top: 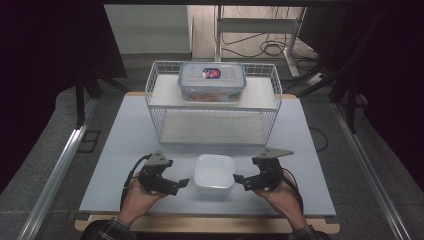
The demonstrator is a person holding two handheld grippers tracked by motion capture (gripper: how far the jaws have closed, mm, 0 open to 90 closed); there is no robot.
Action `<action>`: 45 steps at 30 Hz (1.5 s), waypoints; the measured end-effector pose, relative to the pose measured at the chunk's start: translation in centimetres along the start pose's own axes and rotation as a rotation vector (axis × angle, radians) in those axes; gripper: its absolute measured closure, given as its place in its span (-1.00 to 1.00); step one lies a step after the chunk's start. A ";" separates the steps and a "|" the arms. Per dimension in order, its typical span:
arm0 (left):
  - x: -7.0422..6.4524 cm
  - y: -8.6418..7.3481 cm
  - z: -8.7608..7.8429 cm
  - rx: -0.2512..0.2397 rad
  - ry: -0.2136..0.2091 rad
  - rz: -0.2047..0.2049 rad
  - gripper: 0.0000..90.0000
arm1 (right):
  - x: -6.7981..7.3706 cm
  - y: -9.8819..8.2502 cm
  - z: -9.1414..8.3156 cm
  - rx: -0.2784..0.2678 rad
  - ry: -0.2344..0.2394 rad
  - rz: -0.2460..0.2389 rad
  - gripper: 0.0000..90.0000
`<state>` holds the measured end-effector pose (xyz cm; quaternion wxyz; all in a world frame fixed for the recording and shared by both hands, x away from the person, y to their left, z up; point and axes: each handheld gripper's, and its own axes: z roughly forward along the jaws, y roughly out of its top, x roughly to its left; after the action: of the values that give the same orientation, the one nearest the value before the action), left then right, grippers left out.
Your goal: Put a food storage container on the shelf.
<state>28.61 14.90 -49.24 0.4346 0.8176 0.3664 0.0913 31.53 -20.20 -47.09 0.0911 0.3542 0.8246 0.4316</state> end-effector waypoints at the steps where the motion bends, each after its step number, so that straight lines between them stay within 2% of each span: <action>1: 0.1 0.5 0.4 0.001 -0.001 0.006 -0.81 | 0.2 0.4 0.0 0.004 -0.008 0.003 -0.91; 8: 0.1 2.3 2.0 -0.001 -0.021 0.021 -0.74 | 0.9 1.1 0.8 0.030 0.005 -0.001 -0.79; 10: 0.2 2.9 3.1 0.007 -0.040 0.022 -0.74 | 1.1 1.3 1.4 0.042 0.003 -0.006 -0.76; 13: 0.3 3.0 3.9 0.013 -0.054 0.005 -0.75 | 1.0 1.3 1.8 0.048 0.007 0.003 -0.76; 16: 0.3 2.8 5.0 0.046 -0.073 -0.005 -0.76 | 0.7 1.0 2.7 0.076 0.029 0.037 -0.76; 18: 0.4 2.8 5.1 0.043 -0.089 -0.021 -0.75 | 0.6 0.9 2.9 0.086 0.038 0.047 -0.76; 20: 0.6 2.7 5.2 0.045 -0.121 -0.034 -0.67 | 0.4 0.5 3.6 0.115 0.067 0.067 -0.71; 21: 0.6 2.6 5.2 0.046 -0.166 -0.051 -0.60 | 0.4 0.4 3.8 0.120 0.081 0.079 -0.68; 22: 0.6 2.5 5.3 0.047 -0.190 -0.060 -0.53 | 0.4 0.4 3.8 0.121 0.095 0.088 -0.62; 23: 0.6 2.5 5.3 0.047 -0.190 -0.060 -0.48 | 0.4 0.4 3.8 0.121 0.095 0.088 -0.62; 24: 0.6 2.4 5.3 0.054 -0.220 -0.077 -0.48 | 0.4 0.4 3.8 0.123 0.111 0.097 -0.55; 25: 0.6 2.3 5.3 0.062 -0.229 -0.103 -0.45 | 0.6 0.4 3.7 0.138 0.136 0.118 -0.46; 26: 0.7 2.3 5.3 0.072 -0.238 -0.116 -0.45 | 0.6 0.4 3.7 0.138 0.135 0.123 -0.45; 27: 0.7 2.3 5.3 0.072 -0.238 -0.116 -0.44 | 0.7 0.4 3.6 0.146 0.134 0.129 -0.41; 28: 0.6 2.2 5.2 0.075 -0.241 -0.134 -0.44 | 0.7 0.4 3.6 0.146 0.134 0.129 -0.41; 29: 0.4 2.1 5.0 0.075 -0.238 -0.145 -0.36 | 0.9 0.3 3.1 0.147 0.126 0.137 -0.26; 31: 0.0 2.0 4.2 0.079 -0.213 -0.133 -0.24 | 1.0 0.2 2.7 0.142 0.120 0.135 -0.15; 32: 0.0 2.0 4.2 0.079 -0.213 -0.133 -0.14 | 1.0 0.2 2.7 0.142 0.120 0.135 -0.15; 33: -0.3 1.9 3.7 0.071 -0.194 -0.127 -0.14 | 1.1 0.2 2.5 0.136 0.114 0.138 -0.09; 35: -0.6 1.7 3.1 0.060 -0.178 -0.132 0.08 | 1.5 0.2 2.0 0.126 0.088 0.138 0.09; 37: -0.7 1.7 3.0 0.054 -0.176 -0.141 0.13 | 1.7 0.2 1.8 0.120 0.074 0.131 0.13; 40: -0.8 1.6 2.3 0.018 -0.156 -0.148 0.39 | 1.8 0.3 1.1 0.087 0.049 0.147 0.38; 45: -1.0 1.6 2.1 -0.003 -0.138 -0.161 0.48 | 1.9 0.3 0.9 0.064 0.026 0.166 0.48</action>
<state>29.69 12.27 -49.10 0.4661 0.7891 0.4000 0.0004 30.67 -18.21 -47.10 0.0330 0.4186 0.8068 0.4157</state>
